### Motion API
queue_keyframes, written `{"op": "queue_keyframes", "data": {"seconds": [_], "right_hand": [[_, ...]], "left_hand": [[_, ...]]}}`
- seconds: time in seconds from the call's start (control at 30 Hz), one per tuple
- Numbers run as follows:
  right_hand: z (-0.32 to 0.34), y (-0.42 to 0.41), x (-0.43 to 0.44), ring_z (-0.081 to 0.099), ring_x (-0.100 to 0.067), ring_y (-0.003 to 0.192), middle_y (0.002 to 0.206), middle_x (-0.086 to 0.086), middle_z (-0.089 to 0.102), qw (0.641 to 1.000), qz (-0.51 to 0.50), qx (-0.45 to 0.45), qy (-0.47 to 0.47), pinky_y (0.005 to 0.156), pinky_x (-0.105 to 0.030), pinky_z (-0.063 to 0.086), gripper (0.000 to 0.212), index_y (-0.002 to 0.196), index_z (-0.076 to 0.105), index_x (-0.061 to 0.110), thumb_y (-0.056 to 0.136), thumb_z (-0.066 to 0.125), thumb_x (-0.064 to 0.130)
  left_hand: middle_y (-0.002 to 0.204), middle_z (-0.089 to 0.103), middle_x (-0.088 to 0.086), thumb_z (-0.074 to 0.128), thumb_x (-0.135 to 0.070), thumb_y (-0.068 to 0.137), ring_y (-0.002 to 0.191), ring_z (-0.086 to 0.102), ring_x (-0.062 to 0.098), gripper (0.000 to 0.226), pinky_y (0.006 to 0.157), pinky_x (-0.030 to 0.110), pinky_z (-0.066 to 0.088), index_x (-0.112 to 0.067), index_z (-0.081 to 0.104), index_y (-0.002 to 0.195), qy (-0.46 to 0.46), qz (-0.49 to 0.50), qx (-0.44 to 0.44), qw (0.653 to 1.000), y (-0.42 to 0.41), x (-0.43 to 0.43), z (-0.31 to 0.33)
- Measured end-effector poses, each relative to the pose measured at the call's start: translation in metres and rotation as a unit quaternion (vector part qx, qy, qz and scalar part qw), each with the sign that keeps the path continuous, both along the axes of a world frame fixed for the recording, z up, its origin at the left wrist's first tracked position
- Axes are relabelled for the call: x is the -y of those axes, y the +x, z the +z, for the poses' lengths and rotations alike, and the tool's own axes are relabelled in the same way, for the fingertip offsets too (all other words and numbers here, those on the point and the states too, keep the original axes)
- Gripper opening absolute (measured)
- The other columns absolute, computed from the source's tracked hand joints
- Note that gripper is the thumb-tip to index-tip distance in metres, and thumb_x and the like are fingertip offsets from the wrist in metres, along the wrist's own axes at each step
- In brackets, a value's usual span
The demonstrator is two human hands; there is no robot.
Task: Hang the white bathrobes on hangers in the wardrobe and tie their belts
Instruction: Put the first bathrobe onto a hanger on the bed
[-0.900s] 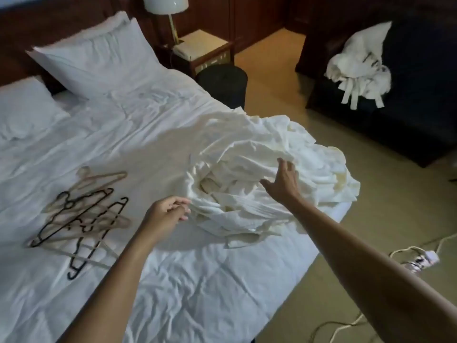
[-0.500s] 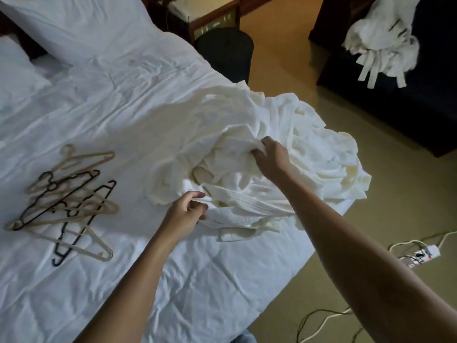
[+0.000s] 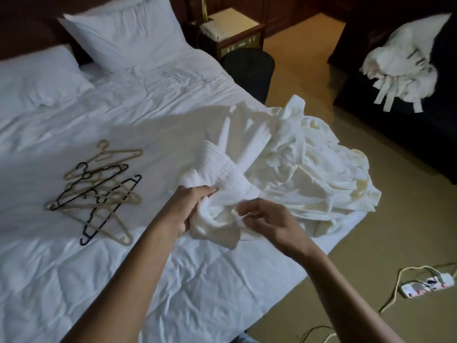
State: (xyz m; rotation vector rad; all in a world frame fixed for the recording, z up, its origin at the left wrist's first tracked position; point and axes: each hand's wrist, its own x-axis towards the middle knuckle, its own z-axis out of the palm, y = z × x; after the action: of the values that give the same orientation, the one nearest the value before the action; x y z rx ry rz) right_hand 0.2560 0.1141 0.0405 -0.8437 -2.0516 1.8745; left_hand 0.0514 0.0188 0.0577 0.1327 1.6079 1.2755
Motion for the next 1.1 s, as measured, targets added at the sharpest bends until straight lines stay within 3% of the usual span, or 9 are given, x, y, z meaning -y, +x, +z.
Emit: {"op": "queue_keyframes", "data": {"seconds": [0.1,0.2,0.27,0.4,0.47,0.67,0.83,0.97,1.1], "right_hand": [[-0.018,-0.002,-0.017,0.067,-0.031,0.113,0.133,-0.013,0.064,0.944,-0.238,0.004,-0.23,0.087,-0.044,0.056,0.052,0.131,0.058,0.017,0.091,0.068,0.049],[-0.041,-0.036,-0.016,0.057,-0.048,0.125,0.158,-0.021,0.035,0.866,-0.192,0.002,-0.462,0.094,-0.069,0.049,0.117,0.157,0.028,0.021,0.066,0.073,0.081],[-0.048,-0.07,0.002,0.062,-0.044,0.121,0.151,-0.023,0.046,0.848,-0.135,-0.043,-0.51,0.102,-0.065,0.046,0.096,0.149,0.041,0.007,0.081,0.071,0.068],[-0.024,-0.128,0.06,0.062,-0.026,0.066,0.079,-0.013,0.06,0.927,-0.216,0.01,-0.306,0.063,-0.032,0.046,0.013,0.092,0.065,-0.005,0.084,0.059,0.005],[-0.009,-0.137,0.091,0.054,-0.023,0.062,0.066,-0.009,0.051,0.956,-0.221,0.049,-0.189,0.055,-0.03,0.036,0.01,0.078,0.06,0.004,0.083,0.052,0.001],[0.032,-0.136,0.226,0.069,-0.022,0.09,0.098,-0.007,0.075,0.998,-0.033,-0.012,0.047,0.072,-0.036,0.056,0.043,0.112,0.073,0.021,0.081,0.043,0.019],[0.03,-0.144,0.342,0.065,-0.021,0.101,0.113,-0.008,0.069,0.982,0.087,0.019,0.165,0.086,-0.036,0.053,0.029,0.122,0.065,0.008,0.099,0.049,0.013],[-0.006,-0.123,0.385,0.065,-0.018,0.1,0.113,-0.001,0.07,0.956,0.224,0.087,0.167,0.085,-0.034,0.054,0.027,0.121,0.065,0.015,0.095,0.057,0.014],[-0.049,-0.075,0.356,0.067,-0.021,0.111,0.118,-0.002,0.072,0.951,0.267,0.144,-0.059,0.096,-0.034,0.056,0.03,0.123,0.07,0.017,0.094,0.066,0.011]], "left_hand": [[0.104,0.076,0.018,0.072,-0.004,0.086,0.094,0.075,0.032,0.024,0.075,0.04,0.061,-0.003,0.074,0.11,0.05,-0.047,-0.032,0.997,0.009,0.062,0.032],[0.11,0.077,0.011,0.076,-0.004,0.083,0.104,0.073,0.027,0.036,0.085,0.04,0.058,-0.012,0.072,0.118,0.062,-0.142,-0.088,0.984,0.017,0.125,0.053],[0.107,0.078,0.006,0.076,-0.003,0.083,0.102,0.074,0.021,0.036,0.082,0.033,0.057,-0.016,0.072,0.117,0.047,-0.179,-0.114,0.976,0.017,0.167,0.063],[0.106,0.077,0.013,0.076,-0.005,0.075,0.102,0.074,0.025,0.032,0.086,0.036,0.057,-0.014,0.077,0.106,0.041,-0.175,-0.132,0.975,-0.003,0.262,0.064],[0.106,0.079,0.005,0.083,-0.008,0.08,0.102,0.073,0.016,0.028,0.086,0.033,0.056,-0.017,0.077,0.105,0.015,-0.129,-0.15,0.98,-0.016,0.313,0.052],[0.117,0.071,0.001,0.075,-0.053,0.085,0.104,0.067,0.017,0.056,0.095,0.039,0.053,-0.023,0.063,0.131,-0.239,-0.036,-0.221,0.945,-0.059,0.448,-0.039],[0.135,0.067,0.01,0.058,-0.094,0.065,0.123,0.063,0.029,0.103,0.103,0.048,0.044,-0.026,0.056,0.143,0.016,0.048,0.027,0.998,-0.055,0.43,-0.038],[0.124,0.07,0.021,0.071,-0.067,0.071,0.113,0.067,0.037,0.076,0.101,0.049,0.052,-0.012,0.072,0.123,-0.006,0.042,0.025,0.999,-0.046,0.397,-0.029],[0.099,0.079,0.01,0.077,-0.03,0.067,0.099,0.072,0.036,0.041,0.083,0.044,0.058,-0.017,0.078,0.105,-0.053,0.09,-0.047,0.993,-0.029,0.413,-0.072]]}}
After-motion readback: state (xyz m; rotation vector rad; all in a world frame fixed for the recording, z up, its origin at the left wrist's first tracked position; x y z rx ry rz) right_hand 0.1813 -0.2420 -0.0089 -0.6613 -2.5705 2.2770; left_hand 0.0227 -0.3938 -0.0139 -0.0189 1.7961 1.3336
